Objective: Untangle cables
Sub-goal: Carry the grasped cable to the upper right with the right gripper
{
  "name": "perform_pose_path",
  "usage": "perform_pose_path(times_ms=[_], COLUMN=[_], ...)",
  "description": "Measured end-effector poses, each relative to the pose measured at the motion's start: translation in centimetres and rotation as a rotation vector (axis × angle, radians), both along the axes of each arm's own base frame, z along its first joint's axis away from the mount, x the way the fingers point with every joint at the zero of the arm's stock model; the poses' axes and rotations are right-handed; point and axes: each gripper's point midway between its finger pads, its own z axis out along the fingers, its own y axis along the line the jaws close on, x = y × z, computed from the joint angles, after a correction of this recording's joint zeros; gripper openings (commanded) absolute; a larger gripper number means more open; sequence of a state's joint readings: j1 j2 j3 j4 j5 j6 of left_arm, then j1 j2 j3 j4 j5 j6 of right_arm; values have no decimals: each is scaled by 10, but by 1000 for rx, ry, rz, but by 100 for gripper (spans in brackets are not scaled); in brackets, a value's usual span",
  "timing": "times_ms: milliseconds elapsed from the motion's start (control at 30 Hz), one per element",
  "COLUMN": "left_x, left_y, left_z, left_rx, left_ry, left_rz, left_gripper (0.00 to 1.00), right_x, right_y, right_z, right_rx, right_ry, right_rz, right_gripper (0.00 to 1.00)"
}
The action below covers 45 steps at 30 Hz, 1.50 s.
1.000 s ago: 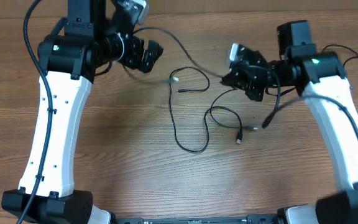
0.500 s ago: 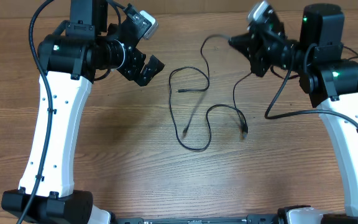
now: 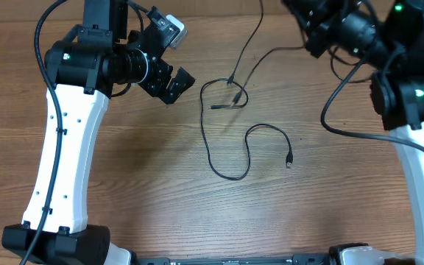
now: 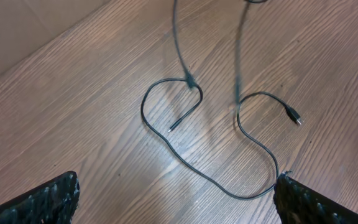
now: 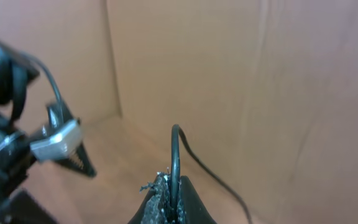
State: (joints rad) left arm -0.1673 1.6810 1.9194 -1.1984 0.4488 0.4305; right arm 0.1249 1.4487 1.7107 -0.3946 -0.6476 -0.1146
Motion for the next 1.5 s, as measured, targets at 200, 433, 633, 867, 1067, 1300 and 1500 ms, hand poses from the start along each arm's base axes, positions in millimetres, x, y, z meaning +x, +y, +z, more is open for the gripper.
perform_pose_path(times_ms=[200,433,633,867,1067,1300,1500], left_x=[0,0,0,0,0,0,0], left_y=[0,0,0,0,0,0,0], left_z=[0,0,0,0,0,0,0], left_rx=[0,0,0,0,0,0,0], left_ry=[0,0,0,0,0,0,0], left_rz=[0,0,0,0,0,0,0], left_gripper=[100,100,100,100,100,100,99], right_x=[6,28,33,28,14,15,21], right_y=[-19,-58,-97,-167,-215,-224,-213], right_z=[11,-6,-32,-66,-92,-116,-119], right_rx=[4,-31,-89,-137,-151,-145,-122], right_ry=[-13,49,146,288,411,505,512], right_rz=[-135,-401,-593,-784,-891,-875,-808], right_gripper=[4,4,4,4,4,4,4])
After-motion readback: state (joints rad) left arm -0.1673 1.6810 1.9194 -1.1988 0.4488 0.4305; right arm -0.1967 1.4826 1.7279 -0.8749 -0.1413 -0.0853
